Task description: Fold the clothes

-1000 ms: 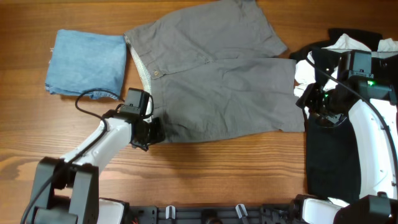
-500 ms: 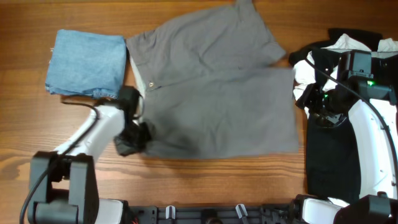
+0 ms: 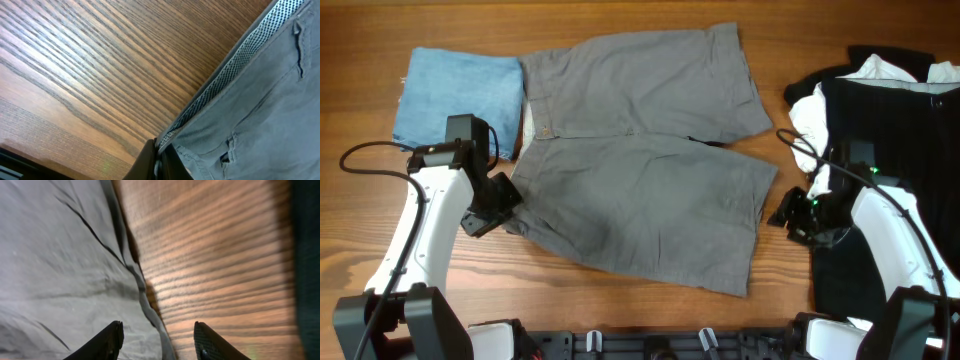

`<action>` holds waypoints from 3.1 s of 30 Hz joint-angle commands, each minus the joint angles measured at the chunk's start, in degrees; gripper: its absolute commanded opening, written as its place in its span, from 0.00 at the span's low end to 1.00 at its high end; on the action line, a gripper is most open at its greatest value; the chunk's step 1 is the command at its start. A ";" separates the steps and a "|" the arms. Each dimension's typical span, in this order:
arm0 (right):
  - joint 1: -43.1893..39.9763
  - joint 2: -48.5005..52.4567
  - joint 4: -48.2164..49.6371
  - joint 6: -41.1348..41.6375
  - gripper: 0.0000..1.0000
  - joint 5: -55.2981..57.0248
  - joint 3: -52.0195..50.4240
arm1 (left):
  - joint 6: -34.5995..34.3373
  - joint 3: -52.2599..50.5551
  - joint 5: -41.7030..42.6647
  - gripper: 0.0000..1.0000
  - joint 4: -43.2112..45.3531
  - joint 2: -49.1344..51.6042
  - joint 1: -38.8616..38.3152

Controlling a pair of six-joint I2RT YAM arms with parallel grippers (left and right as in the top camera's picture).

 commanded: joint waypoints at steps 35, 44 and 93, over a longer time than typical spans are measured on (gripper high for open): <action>24.11 -0.11 -3.02 17.75 0.61 -0.70 -8.59 | -0.50 0.42 -1.20 0.04 0.85 -0.55 -0.55; 24.11 0.00 3.06 20.26 0.54 -2.10 -13.92 | 0.50 0.42 -1.20 0.04 0.85 -0.55 -0.55; 24.11 -1.86 4.61 19.47 0.04 -0.31 -12.35 | 0.52 0.48 -0.55 0.04 0.13 -0.70 -0.55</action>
